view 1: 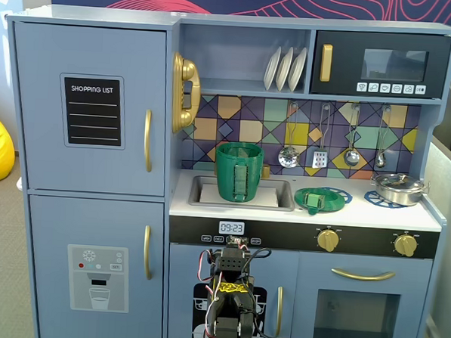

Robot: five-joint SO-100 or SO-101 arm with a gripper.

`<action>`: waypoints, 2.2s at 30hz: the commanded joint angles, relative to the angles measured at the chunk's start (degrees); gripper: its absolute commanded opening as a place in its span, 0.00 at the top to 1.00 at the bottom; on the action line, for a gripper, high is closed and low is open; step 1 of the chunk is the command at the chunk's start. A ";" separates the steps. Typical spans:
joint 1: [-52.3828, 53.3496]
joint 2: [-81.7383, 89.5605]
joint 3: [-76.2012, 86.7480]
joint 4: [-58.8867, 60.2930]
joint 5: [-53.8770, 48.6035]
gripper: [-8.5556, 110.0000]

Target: Pick up the lid from the counter and put it on the green recipient

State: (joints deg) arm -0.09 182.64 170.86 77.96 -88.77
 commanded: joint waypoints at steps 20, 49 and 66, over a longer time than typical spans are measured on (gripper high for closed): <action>24.87 -19.07 -23.91 -28.21 -7.29 0.93; 36.21 -57.39 -47.81 -81.83 -4.04 0.56; 31.82 -70.84 -58.01 -81.30 -4.31 0.62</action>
State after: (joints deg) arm 32.96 111.62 116.98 -2.29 -92.02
